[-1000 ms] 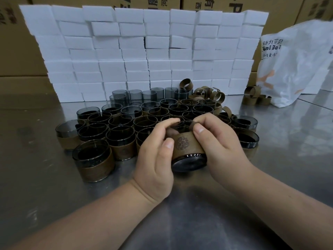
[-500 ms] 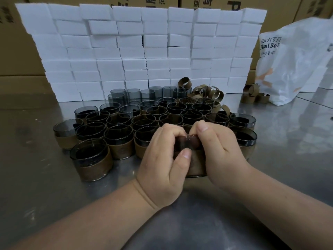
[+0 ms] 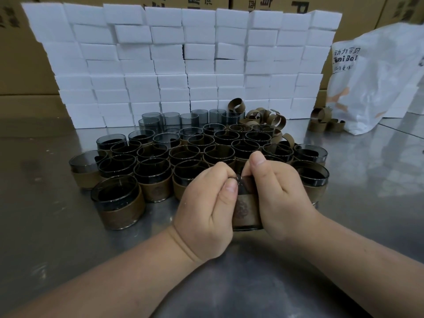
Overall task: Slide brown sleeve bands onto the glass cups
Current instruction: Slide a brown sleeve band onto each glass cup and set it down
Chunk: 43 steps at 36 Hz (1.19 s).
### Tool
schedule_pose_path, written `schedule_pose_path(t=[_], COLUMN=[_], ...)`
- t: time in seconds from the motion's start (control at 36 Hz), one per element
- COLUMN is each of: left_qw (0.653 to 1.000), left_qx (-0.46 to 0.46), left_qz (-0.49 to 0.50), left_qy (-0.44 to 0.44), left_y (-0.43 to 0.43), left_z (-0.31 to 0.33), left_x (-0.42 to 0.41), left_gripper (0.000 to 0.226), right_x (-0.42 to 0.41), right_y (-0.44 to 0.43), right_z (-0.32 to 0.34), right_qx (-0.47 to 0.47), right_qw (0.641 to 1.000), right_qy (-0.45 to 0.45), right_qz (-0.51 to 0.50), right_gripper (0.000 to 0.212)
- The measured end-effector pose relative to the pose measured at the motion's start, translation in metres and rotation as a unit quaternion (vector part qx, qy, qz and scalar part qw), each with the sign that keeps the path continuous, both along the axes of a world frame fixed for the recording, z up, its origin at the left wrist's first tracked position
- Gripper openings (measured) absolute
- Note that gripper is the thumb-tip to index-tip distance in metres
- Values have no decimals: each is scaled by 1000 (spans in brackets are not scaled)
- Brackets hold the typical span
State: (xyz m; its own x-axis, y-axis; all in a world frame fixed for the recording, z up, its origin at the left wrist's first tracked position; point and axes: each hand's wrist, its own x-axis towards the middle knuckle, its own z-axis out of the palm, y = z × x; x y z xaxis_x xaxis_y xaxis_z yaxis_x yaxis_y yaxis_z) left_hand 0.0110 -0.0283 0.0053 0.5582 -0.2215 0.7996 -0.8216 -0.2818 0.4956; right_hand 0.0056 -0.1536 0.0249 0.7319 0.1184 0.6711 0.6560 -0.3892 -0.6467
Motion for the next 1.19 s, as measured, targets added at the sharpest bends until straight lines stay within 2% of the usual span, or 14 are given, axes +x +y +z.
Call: schedule_pose_path(t=[0.22, 0.33, 0.61, 1.19], left_qw=[1000, 1000, 998, 995], left_qx=[-1, -7, -45, -60], left_qz=[7, 5, -26, -28], left_qy=[2, 10, 45, 68], left_y=[1, 1, 0, -1], left_z=[1, 0, -3, -3], left_x=[0, 0, 0, 0], left_gripper=[26, 28, 49, 56], right_x=[1, 1, 2, 3], right_y=[1, 1, 1, 1], right_z=[-2, -1, 0, -1], right_qx=[-6, -10, -22, -39], right_qw=[1000, 1000, 1000, 999], right_qy=[6, 11, 18, 9], right_qz=[6, 7, -3, -16], right_gripper=[54, 60, 55, 55])
